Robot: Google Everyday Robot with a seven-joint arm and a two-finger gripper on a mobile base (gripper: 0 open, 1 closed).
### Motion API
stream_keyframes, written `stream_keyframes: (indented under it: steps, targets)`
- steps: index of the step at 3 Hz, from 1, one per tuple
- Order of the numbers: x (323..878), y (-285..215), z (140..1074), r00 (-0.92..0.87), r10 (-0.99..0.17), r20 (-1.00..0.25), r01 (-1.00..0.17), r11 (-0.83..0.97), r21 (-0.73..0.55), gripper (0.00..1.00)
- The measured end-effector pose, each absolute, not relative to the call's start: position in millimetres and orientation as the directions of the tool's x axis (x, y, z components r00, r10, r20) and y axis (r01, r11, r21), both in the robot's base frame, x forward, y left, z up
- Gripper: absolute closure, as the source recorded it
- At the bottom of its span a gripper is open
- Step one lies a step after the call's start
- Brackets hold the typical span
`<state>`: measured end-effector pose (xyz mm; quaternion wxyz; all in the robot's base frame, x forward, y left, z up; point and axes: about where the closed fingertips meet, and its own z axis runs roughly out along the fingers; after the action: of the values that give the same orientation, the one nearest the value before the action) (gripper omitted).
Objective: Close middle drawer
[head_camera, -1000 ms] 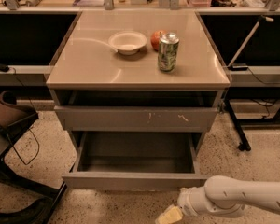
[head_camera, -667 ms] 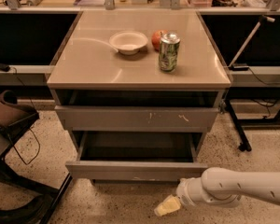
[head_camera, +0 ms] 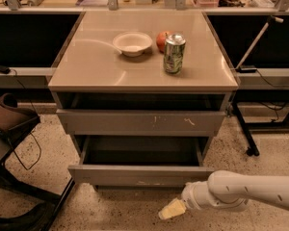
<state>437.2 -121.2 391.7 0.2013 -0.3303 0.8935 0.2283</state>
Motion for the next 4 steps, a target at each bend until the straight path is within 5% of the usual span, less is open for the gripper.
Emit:
stream_keyframes:
  steps: [3, 4]
  targets:
    - [542, -135, 409, -0.76, -0.381, -0.526, -0.577, 0.767, 0.278, 0.0]
    - [539, -135, 409, -0.76, -0.381, -0.526, -0.577, 0.768, 0.278, 0.0]
